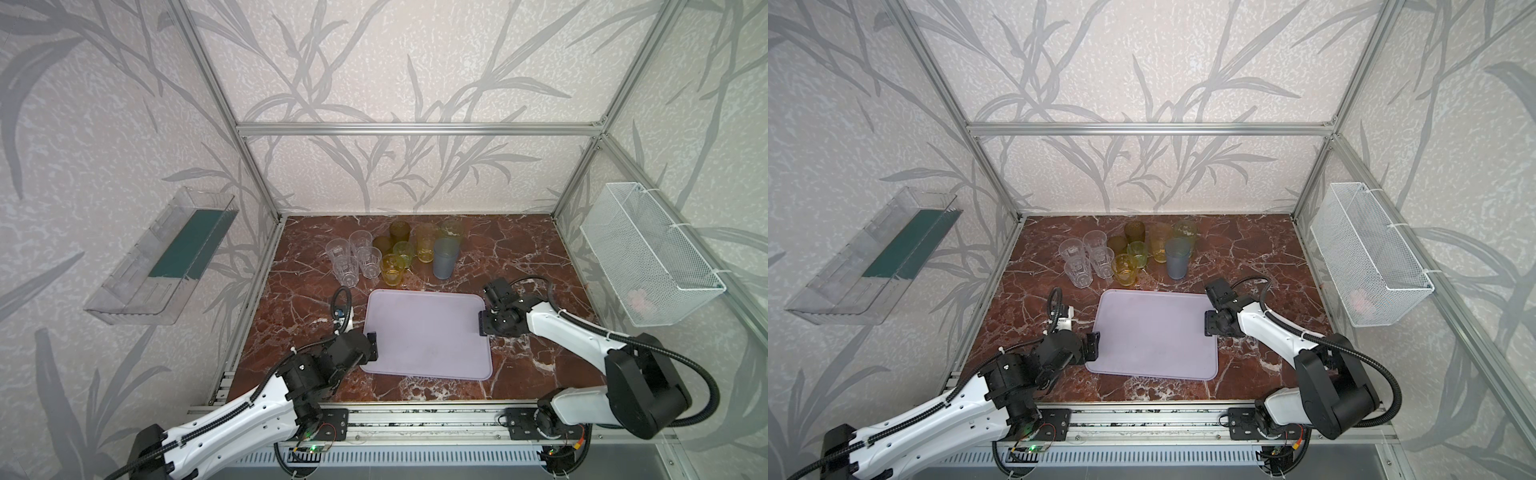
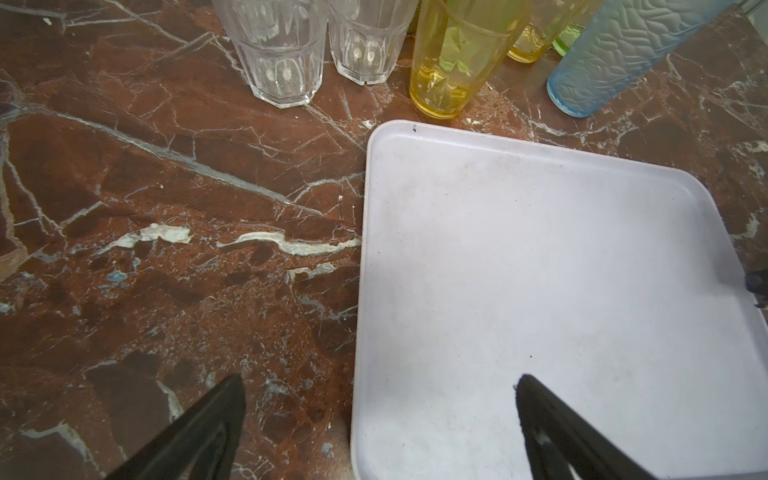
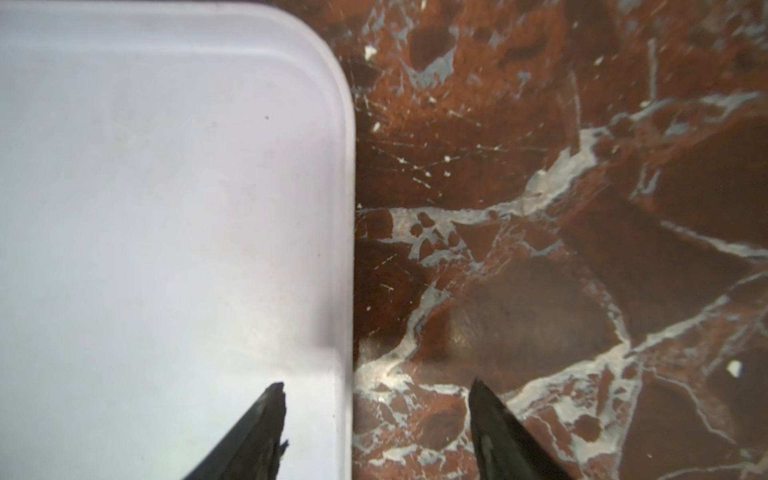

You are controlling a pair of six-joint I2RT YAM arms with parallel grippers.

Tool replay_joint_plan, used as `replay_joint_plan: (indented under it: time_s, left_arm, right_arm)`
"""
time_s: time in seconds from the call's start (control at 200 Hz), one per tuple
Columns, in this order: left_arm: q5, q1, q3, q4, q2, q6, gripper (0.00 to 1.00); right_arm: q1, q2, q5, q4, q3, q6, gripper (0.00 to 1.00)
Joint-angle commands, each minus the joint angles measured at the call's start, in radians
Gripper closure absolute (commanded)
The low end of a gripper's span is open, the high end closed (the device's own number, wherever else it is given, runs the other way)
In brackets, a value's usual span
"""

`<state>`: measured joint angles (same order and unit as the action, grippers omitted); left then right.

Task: Place the glasses into the tray
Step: 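Release the tray with the right gripper while left gripper moves toward the clear glasses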

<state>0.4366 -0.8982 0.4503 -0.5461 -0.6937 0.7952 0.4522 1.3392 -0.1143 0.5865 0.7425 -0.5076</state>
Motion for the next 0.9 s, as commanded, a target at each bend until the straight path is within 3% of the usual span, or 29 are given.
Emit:
replay_joint_plan:
  time_s: [0.0, 0.135, 0.205, 0.43, 0.895]
  left_arm:
    - [-0.001, 0.046, 0.069, 0.001, -0.049, -0.033, 0.01]
    - [-0.057, 0.132, 0.127, 0.024, -0.136, -0.083, 0.01]
    - [-0.105, 0.178, 0.174, 0.022, -0.186, -0.115, 0.01]
    - [-0.135, 0.279, 0.281, 0.008, -0.251, -0.203, 0.01]
    - [-0.202, 0.534, 0.371, 0.013, -0.316, -0.249, 0.01]
  right_arm:
    - [-0.002, -0.109, -0.002, 0.081, 0.038, -0.006, 0.25]
    - [-0.002, -0.282, 0.061, 0.072, -0.006, -0.012, 0.16]
    - [-0.004, -0.386, 0.112, 0.059, -0.034, 0.006, 0.00]
    - [-0.006, -0.599, 0.286, 0.068, -0.070, 0.009, 0.01]
    - [-0.006, -0.674, 0.468, 0.056, -0.075, -0.046, 0.01]
